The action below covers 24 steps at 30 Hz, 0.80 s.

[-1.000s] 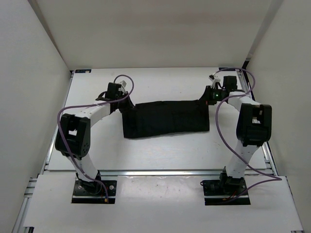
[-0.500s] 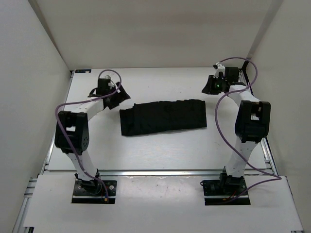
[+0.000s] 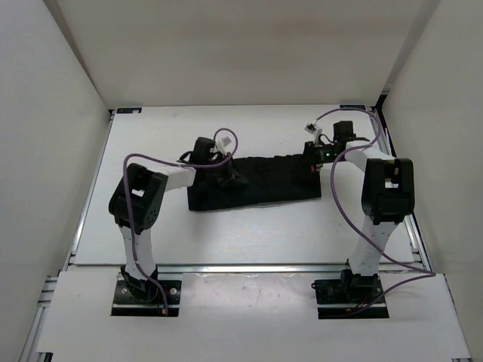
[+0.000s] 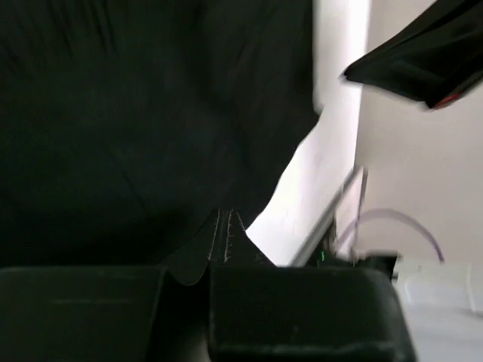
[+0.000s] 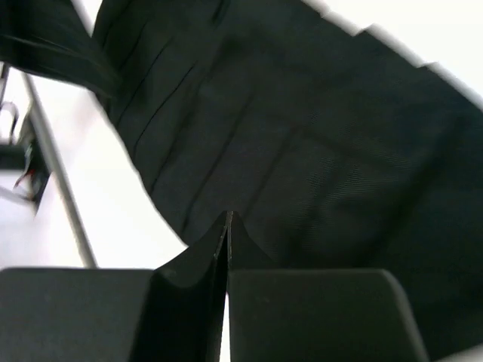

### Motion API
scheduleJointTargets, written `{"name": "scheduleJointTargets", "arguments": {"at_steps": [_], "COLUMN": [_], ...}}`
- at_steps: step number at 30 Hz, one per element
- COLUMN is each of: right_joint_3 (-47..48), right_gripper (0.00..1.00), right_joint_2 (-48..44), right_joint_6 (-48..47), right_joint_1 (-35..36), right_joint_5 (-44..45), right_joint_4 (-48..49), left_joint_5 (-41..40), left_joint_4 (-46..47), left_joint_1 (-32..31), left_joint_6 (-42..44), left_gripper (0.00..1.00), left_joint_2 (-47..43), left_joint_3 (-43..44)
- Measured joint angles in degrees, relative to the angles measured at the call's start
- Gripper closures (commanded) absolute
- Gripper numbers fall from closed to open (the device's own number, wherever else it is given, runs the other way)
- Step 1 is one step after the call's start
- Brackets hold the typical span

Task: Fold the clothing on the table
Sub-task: Fold the skirt

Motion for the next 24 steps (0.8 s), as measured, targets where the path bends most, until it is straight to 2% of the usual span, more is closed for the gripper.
{"name": "scheduleJointTargets", "arguments": {"at_steps": [4,10,18,22,24], "right_joint_3": [-4.09,-8.76,-7.34,-5.55,-6.91], "right_gripper": [0.99,0.98,1.00,1.00,1.00], "right_joint_2": [0.00,0.00,5.53,4.83,1.51], "right_joint_6": [-1.60,1.05,5.75,7.06,8.85], "right_joint_1": [1.40,2.49,6.43,7.10,6.99], "right_joint_5": [-1.92,2.47,6.47,8.98,9.33], "right_joint_4": [-1.75,-1.77,-5.05,-5.62,-3.17], "left_joint_5": [3.19,4.55,5.81,5.95,5.14], "left_joint_4": [0.52,4.72,11.37,11.43,8.90], "left_joint_1": [-1.79,2.54,5.14,5.66,5.90], "left_joint_6": [-1.27,-4.02,-8.68,-9.88,-9.64], "left_gripper": [1.00,1.00,0.99,0.96,0.94], "left_joint_2": [2.75,2.58,5.79,5.31,3.65], "left_joint_3": [-5.07,-12.74,-12.13,-11.69,-10.14]}}
